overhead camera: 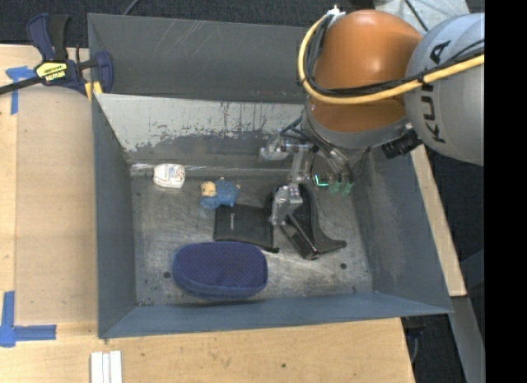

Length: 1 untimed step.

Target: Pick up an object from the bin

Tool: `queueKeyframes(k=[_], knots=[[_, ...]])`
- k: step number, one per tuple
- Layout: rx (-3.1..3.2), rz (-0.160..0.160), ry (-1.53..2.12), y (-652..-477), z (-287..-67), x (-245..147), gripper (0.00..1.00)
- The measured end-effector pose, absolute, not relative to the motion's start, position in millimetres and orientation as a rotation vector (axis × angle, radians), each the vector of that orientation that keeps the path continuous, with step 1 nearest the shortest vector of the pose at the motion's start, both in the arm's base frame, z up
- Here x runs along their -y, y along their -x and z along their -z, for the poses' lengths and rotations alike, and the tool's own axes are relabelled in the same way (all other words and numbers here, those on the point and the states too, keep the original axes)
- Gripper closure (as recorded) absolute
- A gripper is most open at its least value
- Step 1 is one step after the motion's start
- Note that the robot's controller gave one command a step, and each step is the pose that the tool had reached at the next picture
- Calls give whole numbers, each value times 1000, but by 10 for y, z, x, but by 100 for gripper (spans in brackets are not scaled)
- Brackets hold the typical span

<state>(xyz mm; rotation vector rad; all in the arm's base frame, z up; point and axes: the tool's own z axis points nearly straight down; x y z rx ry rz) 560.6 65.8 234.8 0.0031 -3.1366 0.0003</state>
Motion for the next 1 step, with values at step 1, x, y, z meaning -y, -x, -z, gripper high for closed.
queueKeyframes(k=[1], knots=[[3132,-1,-196,-5809,-816,-448,0]])
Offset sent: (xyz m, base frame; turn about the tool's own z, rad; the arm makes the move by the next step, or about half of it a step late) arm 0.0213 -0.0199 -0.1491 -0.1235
